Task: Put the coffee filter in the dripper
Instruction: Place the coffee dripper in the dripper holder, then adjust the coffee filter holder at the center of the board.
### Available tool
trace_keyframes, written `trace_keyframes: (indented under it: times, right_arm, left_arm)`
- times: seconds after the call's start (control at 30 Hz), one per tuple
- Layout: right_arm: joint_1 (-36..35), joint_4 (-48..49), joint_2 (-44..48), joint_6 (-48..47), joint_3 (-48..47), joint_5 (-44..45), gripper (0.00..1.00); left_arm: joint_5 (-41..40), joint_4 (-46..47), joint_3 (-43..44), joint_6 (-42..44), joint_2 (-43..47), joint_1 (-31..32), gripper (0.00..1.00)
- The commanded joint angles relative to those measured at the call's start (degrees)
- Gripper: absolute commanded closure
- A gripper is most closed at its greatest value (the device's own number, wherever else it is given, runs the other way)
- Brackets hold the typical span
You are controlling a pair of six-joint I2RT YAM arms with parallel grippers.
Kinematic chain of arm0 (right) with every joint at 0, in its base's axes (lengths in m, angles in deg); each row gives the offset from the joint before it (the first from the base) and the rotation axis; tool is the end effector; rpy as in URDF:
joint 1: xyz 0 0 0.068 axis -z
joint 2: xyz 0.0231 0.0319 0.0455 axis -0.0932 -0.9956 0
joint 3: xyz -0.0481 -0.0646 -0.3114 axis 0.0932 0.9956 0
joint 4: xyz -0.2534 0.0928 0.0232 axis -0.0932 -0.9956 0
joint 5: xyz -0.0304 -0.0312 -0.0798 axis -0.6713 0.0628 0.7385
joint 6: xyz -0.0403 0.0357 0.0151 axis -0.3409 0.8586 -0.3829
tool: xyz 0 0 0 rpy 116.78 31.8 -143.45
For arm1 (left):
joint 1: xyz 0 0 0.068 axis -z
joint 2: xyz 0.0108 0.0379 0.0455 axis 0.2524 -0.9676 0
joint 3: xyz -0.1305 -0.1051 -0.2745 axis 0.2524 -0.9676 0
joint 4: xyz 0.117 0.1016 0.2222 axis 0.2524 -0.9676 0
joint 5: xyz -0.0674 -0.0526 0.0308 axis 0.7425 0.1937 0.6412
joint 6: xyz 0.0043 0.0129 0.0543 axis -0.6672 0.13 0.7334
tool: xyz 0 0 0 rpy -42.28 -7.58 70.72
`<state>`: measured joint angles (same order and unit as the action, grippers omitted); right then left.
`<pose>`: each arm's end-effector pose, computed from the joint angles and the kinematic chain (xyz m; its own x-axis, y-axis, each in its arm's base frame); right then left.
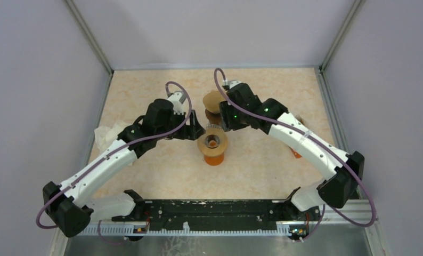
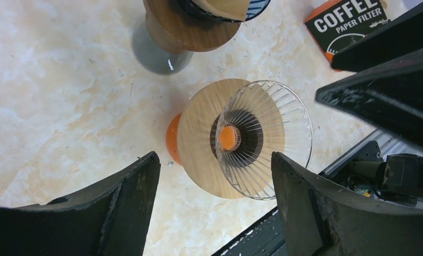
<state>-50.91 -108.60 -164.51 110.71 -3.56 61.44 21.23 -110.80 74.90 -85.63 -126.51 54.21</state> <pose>0.2185 0.2170 0.4056 -0.7293 -0.1922 -0.6566 -0.4088 0.8920 0.1929 0.1875 -0.1585 0.3683 -0.6732 -0.0151 -0.7393 0.4291 0.8063 -0.4071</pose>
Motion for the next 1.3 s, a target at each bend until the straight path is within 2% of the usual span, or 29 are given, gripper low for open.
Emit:
trace_keyframes:
  times: [0.0,0.3,0.67,0.87,1.27]
  right_arm:
    - [4.04,-3.82,7.06,-1.64,1.10,5.02,0.52]
    - [11.15,-9.46,16.11,-1.78,7.33,10.38,0.42]
    - [26.61,-9.30,19.45,-3.73,13.86,9.69,0.38]
    - [36.29,-7.02,19.58,-4.80,16.06,9.49,0.35]
    - [44.51,-1.51,16.21,-6.58,21.68,9.53,0.33]
  left_arm:
    - [-1.87,1.39,1.45,2.43,2.40,-1.31,0.17]
    - [-6.30,3.17,-0.73,7.64,6.59,-5.16,0.07]
    - [-7.87,7.04,-5.74,16.46,10.85,-15.23,0.04]
    - [-11.32,10.78,-9.60,18.22,12.42,-16.20,0.04]
    - [-12.04,11.96,-12.10,18.47,13.20,-16.54,0.03]
